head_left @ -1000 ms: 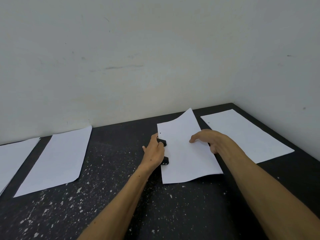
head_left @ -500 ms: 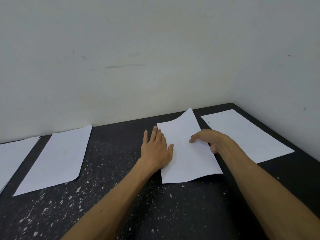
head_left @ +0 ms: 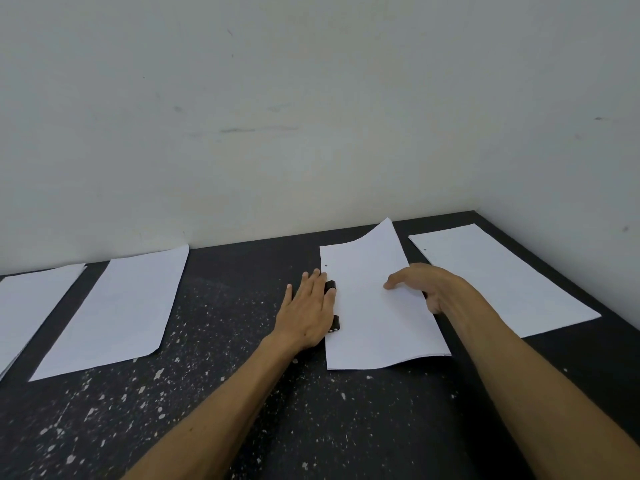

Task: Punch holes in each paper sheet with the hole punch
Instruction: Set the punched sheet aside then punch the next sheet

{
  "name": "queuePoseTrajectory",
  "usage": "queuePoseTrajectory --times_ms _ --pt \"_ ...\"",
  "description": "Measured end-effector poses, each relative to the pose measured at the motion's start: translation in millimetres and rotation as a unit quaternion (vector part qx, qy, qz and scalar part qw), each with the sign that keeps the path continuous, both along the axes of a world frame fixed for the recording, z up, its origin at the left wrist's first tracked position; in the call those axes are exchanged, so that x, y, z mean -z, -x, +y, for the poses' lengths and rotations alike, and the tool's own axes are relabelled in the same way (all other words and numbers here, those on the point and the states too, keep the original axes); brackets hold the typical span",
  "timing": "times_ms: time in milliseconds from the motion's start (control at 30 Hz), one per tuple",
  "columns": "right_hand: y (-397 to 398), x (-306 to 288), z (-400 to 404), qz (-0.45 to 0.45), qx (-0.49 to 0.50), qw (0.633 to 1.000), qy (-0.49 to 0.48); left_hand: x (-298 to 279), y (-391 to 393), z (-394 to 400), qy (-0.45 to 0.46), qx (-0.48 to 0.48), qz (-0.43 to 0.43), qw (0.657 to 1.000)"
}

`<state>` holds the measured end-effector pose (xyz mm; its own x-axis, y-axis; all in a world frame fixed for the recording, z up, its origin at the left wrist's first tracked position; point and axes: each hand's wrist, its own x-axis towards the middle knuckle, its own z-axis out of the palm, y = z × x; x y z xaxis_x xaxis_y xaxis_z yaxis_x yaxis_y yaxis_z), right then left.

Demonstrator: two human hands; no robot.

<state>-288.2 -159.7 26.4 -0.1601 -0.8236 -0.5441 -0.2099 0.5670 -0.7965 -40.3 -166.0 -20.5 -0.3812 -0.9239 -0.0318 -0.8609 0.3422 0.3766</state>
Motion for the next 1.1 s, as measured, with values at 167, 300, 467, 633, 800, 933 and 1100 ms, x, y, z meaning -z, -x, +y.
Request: queuePoseTrajectory --times_ms 167,300,467,633,800,933,1100 --pt "0 2 0 0.003 0.001 1.0 0.006 -5 2 5 -0.008 -0.011 0.002 1.0" --pt "-1 0 2 0.003 -0.001 1.0 0.006 -15 12 5 0.002 -0.036 0.008 0.999" --pt "0 -2 3 0.0 0.0 1.0 0.001 -22 27 5 0.033 -0.027 -0.001 0.999" --pt "-2 -5 5 0.003 -0.002 1.0 0.003 -22 22 3 0.042 -0.013 -0.011 0.999" --pt "2 -6 7 0.01 -0.005 1.0 0.006 -22 23 4 0.028 -0.014 0.001 1.0" --pt "10 -7 14 0.017 -0.002 1.0 0.011 -23 23 4 0.021 -0.015 0.005 1.0" --pt "25 -20 32 0.006 0.011 1.0 0.028 -17 22 0 0.008 -0.016 0.046 0.999"
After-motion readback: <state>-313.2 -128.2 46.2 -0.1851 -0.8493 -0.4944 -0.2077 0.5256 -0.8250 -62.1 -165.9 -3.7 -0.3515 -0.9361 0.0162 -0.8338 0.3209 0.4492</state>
